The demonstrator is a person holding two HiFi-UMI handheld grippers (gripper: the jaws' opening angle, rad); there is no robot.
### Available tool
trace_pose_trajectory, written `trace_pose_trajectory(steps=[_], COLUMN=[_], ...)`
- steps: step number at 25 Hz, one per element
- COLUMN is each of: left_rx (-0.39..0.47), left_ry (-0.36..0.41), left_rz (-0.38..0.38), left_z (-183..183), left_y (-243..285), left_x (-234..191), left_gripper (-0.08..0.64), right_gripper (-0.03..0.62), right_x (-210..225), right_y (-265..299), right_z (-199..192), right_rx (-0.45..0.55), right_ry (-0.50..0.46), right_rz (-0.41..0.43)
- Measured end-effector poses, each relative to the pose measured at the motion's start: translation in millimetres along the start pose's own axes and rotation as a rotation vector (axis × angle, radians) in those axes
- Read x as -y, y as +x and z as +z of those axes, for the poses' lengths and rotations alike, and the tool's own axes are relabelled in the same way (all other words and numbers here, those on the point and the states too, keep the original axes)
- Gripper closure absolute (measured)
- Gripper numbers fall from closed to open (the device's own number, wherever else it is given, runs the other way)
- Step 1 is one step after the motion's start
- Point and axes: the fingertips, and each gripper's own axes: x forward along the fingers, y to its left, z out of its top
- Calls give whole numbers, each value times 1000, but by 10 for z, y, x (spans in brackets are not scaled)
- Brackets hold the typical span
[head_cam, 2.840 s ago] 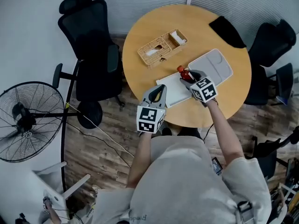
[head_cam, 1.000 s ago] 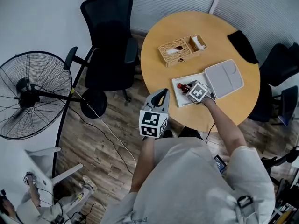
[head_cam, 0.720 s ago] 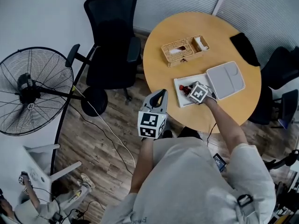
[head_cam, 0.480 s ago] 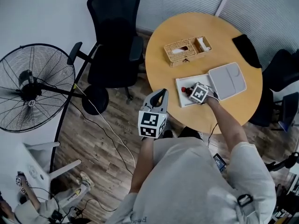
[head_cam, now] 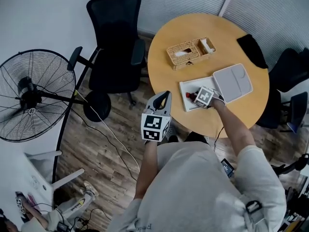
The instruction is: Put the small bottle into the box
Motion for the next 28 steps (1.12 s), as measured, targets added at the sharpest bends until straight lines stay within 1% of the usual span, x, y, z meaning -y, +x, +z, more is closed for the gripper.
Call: trace_pose_trajectory(steps=[4, 10, 18, 22, 25, 28], left_rx=[11, 26, 41, 39, 40, 36], left_ry=[-24, -24, -27, -33, -35, -34], left_rz=[8, 8, 16, 23, 20, 14], left_z=[15, 69, 128, 111, 117, 99], left_y=[5, 19, 31, 30, 30, 41], left_x=[-69, -112, -155, -156, -126, -92], left_gripper=[531, 531, 531, 531, 531, 531], right_gripper=[359, 356, 345, 343, 343, 342], right_x=[-60, -33, -31, -9, -29, -3], right_y=[9, 8, -12, -70, -134, -217], right_z=[-56, -40, -79, -94, -115, -61], right_rx=[-9, 22, 25, 57, 69, 118], right_ry=[37, 129, 158, 194, 193, 209], right_rz=[42, 64, 99, 121, 142, 142])
